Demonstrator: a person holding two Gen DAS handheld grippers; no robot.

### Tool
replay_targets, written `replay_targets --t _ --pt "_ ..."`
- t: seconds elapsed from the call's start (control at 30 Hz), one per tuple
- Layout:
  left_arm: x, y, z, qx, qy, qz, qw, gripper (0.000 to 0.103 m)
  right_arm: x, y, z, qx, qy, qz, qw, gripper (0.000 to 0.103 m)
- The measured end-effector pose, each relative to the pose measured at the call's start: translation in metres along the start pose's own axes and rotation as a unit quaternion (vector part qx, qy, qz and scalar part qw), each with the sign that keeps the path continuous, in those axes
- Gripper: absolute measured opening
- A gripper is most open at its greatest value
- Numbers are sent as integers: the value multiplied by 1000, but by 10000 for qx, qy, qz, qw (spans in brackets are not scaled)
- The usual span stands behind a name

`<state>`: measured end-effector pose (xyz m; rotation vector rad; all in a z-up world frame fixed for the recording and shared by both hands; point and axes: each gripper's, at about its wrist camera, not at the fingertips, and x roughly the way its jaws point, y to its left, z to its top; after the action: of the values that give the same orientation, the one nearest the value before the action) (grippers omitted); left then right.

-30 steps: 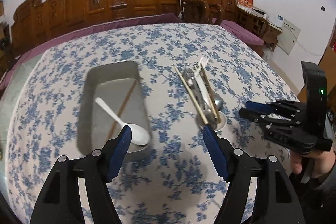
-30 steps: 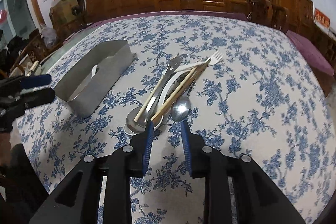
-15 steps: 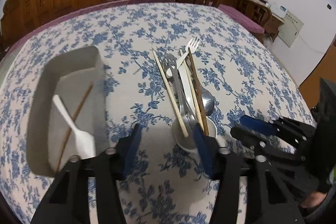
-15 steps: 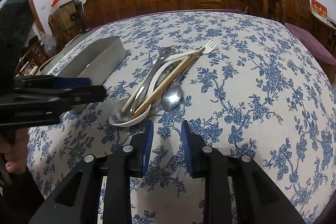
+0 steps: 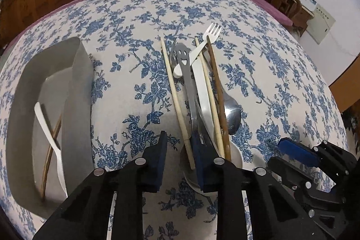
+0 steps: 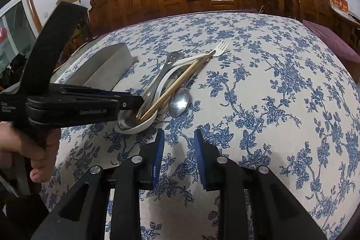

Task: Organize utensils
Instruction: 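Return the left tool to the cup and grasp a light bamboo chopstick, then lift the bamboo chopstick toward the tray with the left tool while the right tool grasps a metal fork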

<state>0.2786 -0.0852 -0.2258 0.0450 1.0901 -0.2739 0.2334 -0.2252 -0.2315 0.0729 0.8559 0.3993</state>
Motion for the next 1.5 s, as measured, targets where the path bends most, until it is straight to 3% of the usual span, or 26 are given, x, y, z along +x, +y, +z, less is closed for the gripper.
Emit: replay_targets --t 0.17,0.3,0.8,1.5 --pt "3 0 3 -1 -4 77 10000 20 0 0 -1 -3 14 -8 10000 29" --pt "3 0 4 -2 35 68 10000 6 0 1 -1 -24 20 -18 10000 29" --pt "8 12 4 -40 163 232 9996 4 0 2 -2 -50 49 -49 10000 29" --pt "-80 28 -14 57 -752 140 9971 4 -6 30 21 -336 12 -123 9994 29"
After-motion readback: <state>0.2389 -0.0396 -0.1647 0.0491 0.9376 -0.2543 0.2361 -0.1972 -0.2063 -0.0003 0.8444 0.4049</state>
